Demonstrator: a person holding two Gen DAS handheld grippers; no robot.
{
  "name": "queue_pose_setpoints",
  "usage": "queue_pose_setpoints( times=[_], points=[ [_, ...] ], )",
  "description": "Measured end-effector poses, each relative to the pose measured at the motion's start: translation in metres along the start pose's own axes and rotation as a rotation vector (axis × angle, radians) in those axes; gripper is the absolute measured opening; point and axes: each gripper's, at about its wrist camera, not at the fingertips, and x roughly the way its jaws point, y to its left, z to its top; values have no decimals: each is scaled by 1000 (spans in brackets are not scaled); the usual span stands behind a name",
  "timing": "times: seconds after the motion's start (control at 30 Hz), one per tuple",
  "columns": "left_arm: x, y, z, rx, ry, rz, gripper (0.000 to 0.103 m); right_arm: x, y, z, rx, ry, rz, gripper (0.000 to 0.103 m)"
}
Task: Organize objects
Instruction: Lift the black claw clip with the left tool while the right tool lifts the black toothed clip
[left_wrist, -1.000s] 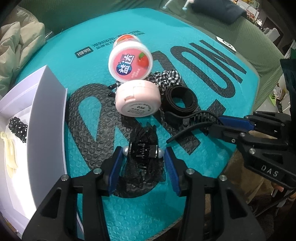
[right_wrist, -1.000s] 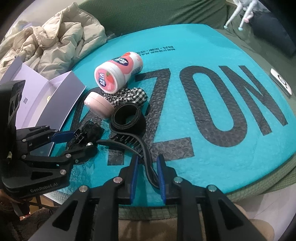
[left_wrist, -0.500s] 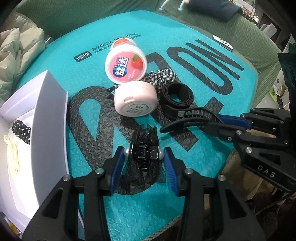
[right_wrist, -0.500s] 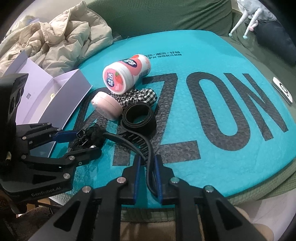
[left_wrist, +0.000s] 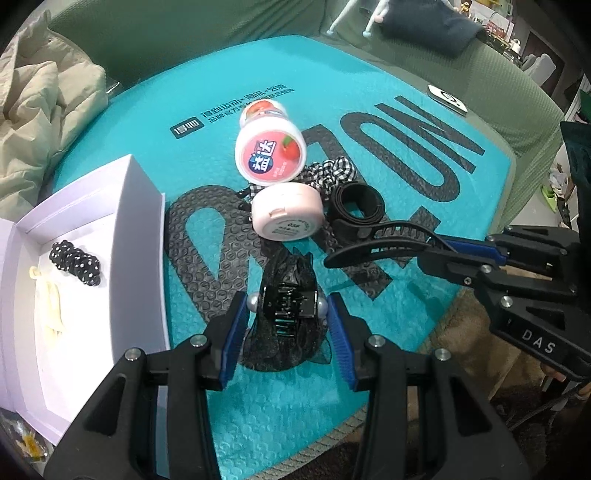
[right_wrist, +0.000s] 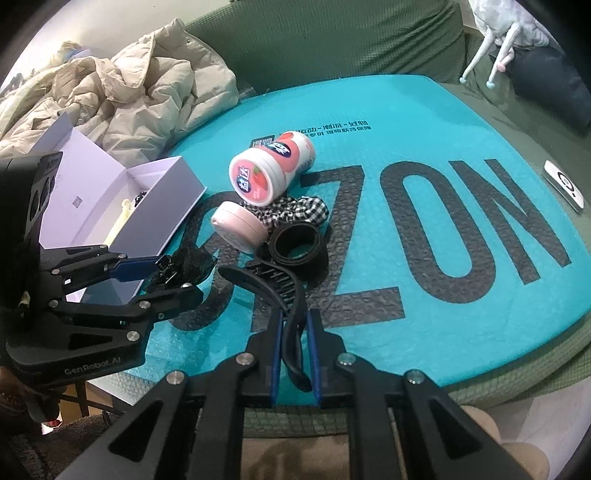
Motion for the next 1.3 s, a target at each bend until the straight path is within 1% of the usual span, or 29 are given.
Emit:
queue_pose_setpoints(
  times=[0.27, 0.47, 0.63, 1.3],
  points=[
    [-15, 5, -3, -5, -14, 23, 41, -12, 5, 1, -3, -32, 15, 12],
    [-25, 12, -2, -34, -33, 34, 41, -22, 8, 4, -11, -58, 24, 12],
    [-32, 21, 0, -58, -42, 46, 41, -24, 11, 10, -9, -64, 52, 12],
    [-60, 51, -14, -121, -73, 103, 41, -29, 63, 26, -128, -54, 84, 12]
  ],
)
